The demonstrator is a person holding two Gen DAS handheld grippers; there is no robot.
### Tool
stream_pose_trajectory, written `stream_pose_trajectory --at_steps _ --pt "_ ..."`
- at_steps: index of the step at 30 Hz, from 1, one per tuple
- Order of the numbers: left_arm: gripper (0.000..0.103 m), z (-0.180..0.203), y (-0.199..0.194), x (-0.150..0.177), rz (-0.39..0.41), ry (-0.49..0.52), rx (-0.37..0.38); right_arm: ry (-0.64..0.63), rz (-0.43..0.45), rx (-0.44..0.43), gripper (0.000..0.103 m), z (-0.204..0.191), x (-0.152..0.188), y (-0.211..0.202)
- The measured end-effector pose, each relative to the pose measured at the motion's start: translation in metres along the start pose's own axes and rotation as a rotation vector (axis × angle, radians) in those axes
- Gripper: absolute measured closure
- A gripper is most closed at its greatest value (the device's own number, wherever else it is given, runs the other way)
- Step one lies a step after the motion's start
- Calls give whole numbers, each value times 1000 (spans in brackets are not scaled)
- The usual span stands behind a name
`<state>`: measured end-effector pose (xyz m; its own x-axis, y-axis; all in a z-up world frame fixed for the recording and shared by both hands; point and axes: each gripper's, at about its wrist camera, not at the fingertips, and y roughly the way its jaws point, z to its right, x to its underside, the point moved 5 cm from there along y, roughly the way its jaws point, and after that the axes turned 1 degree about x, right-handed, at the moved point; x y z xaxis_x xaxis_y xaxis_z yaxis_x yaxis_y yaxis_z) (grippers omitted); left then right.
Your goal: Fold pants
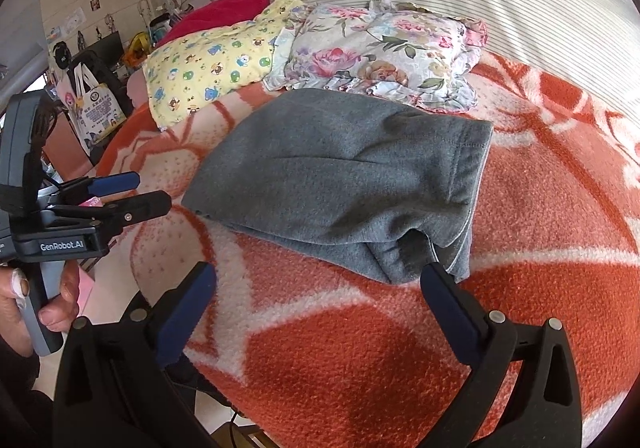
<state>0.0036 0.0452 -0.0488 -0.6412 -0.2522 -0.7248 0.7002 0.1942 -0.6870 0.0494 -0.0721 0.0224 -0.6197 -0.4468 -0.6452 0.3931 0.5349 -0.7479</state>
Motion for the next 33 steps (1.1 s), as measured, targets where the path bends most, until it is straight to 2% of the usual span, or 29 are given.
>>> stream_pose_trajectory --at_steps 7,14,26,33 --pt "12 3 -8 8 5 19 -44 6 7 -12 1 -6 8 -5" --pt "12 4 -12 15 8 6 -25 -6 3 -13 1 -9 15 -6" --pt "11 8 -14 9 19 10 3 -23 39 -14 1 -3 -2 -16" --pt "11 5 -7 -3 13 8 -10 -28 55 -28 1 -1 -15 -20"
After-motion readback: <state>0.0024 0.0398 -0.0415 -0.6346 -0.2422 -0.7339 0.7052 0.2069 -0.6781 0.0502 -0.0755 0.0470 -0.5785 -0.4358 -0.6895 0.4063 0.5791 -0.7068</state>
